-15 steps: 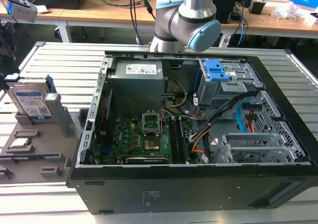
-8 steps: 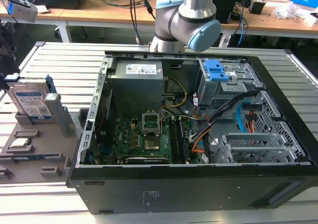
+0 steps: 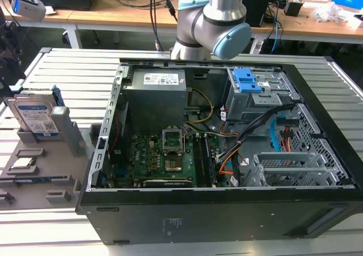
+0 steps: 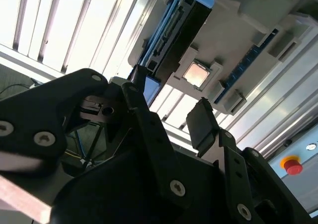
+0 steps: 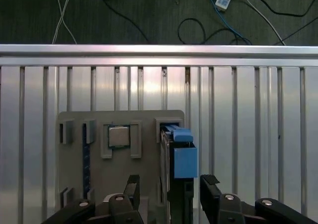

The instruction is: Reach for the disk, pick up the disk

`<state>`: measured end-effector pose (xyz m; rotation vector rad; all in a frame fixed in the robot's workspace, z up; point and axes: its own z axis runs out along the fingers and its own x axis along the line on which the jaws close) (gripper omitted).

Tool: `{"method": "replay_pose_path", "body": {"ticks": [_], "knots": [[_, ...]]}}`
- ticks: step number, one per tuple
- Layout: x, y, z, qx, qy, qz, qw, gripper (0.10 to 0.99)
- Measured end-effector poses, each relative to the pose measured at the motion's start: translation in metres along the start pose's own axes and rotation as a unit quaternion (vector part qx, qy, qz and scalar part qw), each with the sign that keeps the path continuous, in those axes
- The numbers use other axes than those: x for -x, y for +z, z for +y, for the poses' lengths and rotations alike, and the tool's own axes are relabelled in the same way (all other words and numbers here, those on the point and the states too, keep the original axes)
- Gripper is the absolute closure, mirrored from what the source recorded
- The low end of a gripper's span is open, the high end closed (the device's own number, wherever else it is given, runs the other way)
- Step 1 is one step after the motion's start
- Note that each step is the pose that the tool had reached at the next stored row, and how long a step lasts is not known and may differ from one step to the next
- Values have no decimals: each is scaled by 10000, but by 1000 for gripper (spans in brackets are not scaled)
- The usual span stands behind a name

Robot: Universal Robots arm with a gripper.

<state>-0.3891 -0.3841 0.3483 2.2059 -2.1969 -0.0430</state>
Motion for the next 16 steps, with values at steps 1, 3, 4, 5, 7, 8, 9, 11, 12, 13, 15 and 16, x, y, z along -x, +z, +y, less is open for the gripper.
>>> {"method": "replay_pose_path", "body": {"ticks": [1, 3, 4, 5, 7, 8, 9, 11, 12, 13, 15, 16], "knots": [[1, 2, 3, 0, -1, 1, 10000, 486], [3, 11, 12, 0, 1, 0, 10000, 486], [4, 17, 24, 0, 2, 0, 10000, 486], [4, 32, 39, -1, 4, -1, 10000, 486], [5, 74, 42, 0, 6, 0, 10000, 486], [5, 80, 42, 0, 6, 0, 10000, 486], [5, 86, 41, 0, 6, 0, 10000, 486], [5, 95, 41, 0, 6, 0, 10000, 486], [6, 105, 41, 0, 6, 0, 10000, 486], [5, 113, 40, 0, 6, 0, 10000, 486], [5, 130, 40, 0, 6, 0, 10000, 486], [5, 144, 39, -1, 6, 0, 10000, 486]]}}
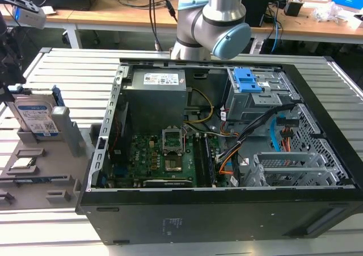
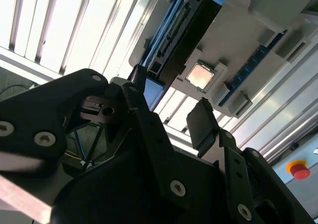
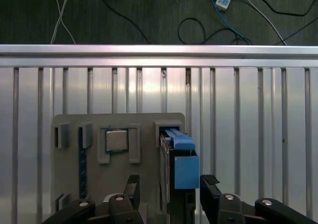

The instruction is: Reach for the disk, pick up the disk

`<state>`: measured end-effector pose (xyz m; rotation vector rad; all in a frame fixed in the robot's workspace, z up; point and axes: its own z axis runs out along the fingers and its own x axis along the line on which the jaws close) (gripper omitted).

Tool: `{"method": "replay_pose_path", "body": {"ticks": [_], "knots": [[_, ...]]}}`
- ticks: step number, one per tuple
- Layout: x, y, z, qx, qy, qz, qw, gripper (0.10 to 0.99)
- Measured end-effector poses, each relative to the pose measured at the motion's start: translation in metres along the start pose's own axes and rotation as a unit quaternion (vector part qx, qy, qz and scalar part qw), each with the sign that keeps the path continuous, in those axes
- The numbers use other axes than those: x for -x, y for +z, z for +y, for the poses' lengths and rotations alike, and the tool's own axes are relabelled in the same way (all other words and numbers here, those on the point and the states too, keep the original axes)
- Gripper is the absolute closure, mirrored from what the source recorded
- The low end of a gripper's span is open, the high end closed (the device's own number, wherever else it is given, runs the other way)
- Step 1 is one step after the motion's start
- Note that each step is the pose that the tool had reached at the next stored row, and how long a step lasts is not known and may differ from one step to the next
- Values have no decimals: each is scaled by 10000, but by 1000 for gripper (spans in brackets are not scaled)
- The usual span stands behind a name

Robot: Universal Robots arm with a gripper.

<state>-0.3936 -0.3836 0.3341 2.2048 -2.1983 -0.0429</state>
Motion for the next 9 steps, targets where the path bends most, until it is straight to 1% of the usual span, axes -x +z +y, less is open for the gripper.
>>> {"method": "replay_pose_path", "body": {"ticks": [5, 7, 9], "knots": [[0, 57, -2, 0, 0, 0, 10000, 486], [9, 62, -2, 1, 2, 0, 10000, 486], [53, 64, 8, 1, 0, 0, 10000, 486]]}}
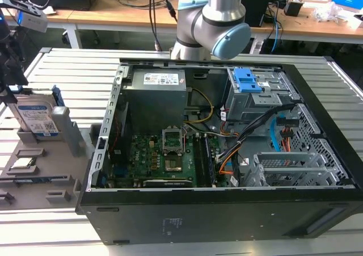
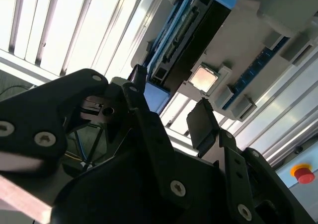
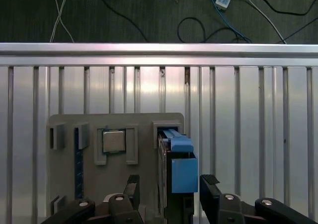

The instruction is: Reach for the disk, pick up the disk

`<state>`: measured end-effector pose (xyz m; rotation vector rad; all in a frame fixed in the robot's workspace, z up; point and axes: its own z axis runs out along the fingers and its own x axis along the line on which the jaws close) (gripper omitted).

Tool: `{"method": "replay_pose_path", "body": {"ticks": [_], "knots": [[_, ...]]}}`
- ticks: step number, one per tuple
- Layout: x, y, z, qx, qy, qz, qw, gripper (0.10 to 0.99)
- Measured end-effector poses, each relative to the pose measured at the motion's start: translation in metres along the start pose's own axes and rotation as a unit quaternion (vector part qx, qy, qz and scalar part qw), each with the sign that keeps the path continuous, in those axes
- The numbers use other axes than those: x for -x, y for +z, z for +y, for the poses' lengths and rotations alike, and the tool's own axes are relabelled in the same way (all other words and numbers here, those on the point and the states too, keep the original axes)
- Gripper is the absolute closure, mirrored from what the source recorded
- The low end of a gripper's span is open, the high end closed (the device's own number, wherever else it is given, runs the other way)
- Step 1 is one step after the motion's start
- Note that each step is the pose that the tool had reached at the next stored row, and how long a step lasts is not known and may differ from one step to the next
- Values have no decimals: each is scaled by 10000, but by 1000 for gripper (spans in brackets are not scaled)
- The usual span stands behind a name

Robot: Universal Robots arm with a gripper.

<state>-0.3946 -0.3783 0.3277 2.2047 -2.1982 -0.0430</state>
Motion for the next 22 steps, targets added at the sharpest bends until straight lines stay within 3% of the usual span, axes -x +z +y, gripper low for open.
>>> {"method": "replay_pose_path", "body": {"ticks": [6, 17, 22], "knots": [[43, 30, 22, 0, 0, -1, 10000, 486], [82, 326, 61, 0, 0, -1, 10000, 486], [75, 397, 64, 1, 1, 7, 10000, 486]]}}
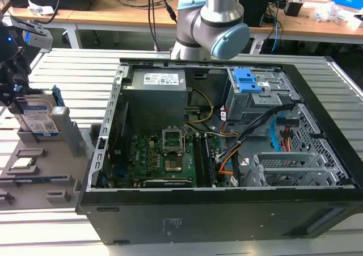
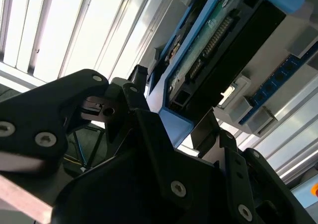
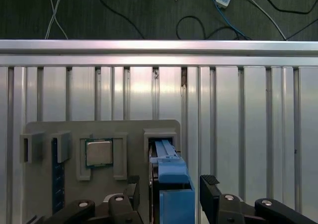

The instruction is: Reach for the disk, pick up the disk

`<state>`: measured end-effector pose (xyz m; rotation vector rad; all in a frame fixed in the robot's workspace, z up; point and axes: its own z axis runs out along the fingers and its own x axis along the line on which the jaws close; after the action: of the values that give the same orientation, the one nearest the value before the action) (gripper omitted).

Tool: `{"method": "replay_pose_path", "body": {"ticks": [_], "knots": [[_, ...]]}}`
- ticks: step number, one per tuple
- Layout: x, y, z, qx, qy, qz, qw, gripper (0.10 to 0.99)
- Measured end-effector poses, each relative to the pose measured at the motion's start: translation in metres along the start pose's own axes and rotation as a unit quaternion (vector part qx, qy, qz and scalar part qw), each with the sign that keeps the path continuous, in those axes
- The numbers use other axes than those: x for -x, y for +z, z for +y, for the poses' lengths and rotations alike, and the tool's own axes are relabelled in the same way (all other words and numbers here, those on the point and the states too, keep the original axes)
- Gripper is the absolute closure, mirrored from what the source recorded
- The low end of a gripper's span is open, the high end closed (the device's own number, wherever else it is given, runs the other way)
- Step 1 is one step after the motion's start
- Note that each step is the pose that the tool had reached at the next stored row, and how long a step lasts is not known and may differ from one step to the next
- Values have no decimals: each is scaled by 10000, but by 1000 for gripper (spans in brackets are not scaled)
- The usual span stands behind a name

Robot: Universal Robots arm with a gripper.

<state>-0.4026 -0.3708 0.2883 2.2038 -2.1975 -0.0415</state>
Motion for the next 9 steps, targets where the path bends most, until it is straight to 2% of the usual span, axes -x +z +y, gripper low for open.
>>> {"method": "replay_pose_path", "body": {"ticks": [6, 9], "knots": [[0, 1, -1, -1, 0, 7, 10000, 498], [0, 1, -1, 0, 0, 11, 10000, 690]]}}
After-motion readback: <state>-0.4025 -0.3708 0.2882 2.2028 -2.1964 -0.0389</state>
